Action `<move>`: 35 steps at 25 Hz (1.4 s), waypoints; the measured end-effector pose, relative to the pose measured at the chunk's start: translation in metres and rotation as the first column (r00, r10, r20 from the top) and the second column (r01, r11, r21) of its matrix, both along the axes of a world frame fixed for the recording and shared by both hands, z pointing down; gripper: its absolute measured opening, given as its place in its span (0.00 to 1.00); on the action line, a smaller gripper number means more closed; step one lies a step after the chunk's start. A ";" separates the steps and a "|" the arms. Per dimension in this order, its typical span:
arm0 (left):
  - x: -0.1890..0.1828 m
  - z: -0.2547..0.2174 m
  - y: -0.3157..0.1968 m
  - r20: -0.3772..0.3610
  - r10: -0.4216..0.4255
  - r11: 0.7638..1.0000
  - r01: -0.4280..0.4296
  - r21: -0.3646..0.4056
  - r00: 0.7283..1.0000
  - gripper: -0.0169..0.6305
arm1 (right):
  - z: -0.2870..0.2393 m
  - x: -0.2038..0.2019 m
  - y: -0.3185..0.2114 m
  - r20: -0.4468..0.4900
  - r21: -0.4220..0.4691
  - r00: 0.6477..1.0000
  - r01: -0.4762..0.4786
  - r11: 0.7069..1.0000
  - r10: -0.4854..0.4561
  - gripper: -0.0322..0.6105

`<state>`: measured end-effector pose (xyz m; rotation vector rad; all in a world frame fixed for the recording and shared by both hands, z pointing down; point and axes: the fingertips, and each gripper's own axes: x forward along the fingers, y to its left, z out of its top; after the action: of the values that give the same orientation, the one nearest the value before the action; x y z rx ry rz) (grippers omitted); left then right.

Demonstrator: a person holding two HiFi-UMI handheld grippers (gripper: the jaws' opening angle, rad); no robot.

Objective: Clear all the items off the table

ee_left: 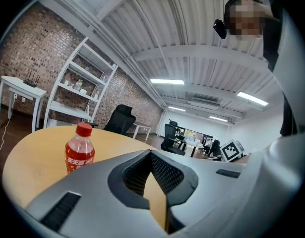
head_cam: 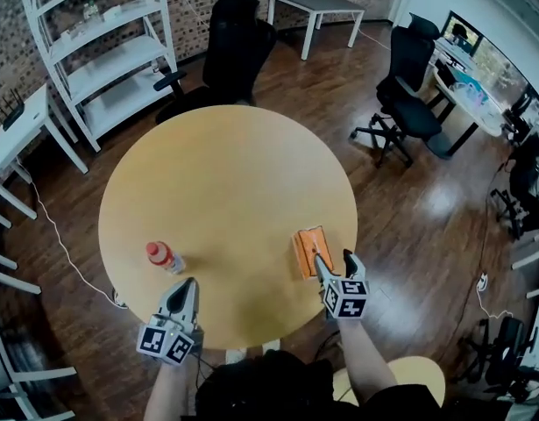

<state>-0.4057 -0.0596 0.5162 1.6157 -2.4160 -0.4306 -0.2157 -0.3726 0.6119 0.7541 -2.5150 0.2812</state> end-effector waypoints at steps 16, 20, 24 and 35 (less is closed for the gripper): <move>-0.010 -0.043 0.042 0.067 -0.035 0.991 0.026 0.131 0.997 0.01 | -0.168 0.089 0.021 0.528 0.196 0.844 -0.230 0.953 0.095 0.05; -0.011 -0.064 0.034 0.102 -0.028 0.987 0.011 0.159 0.994 0.01 | -0.189 0.082 0.016 0.561 0.192 0.825 -0.211 0.958 0.069 0.05; -0.007 -0.072 0.037 0.115 -0.041 0.984 0.020 0.178 0.993 0.01 | -0.194 0.083 0.020 0.591 0.181 0.805 -0.191 0.965 0.049 0.05; 0.000 -0.063 0.057 0.120 -0.065 0.990 0.048 0.136 0.991 0.01 | -0.173 0.076 0.027 0.545 0.147 0.837 -0.153 0.977 0.049 0.05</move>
<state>-0.4054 -0.0029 0.4528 1.6773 -2.5803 -0.5257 -0.1395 -0.3454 0.4393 0.9980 -3.0729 0.3367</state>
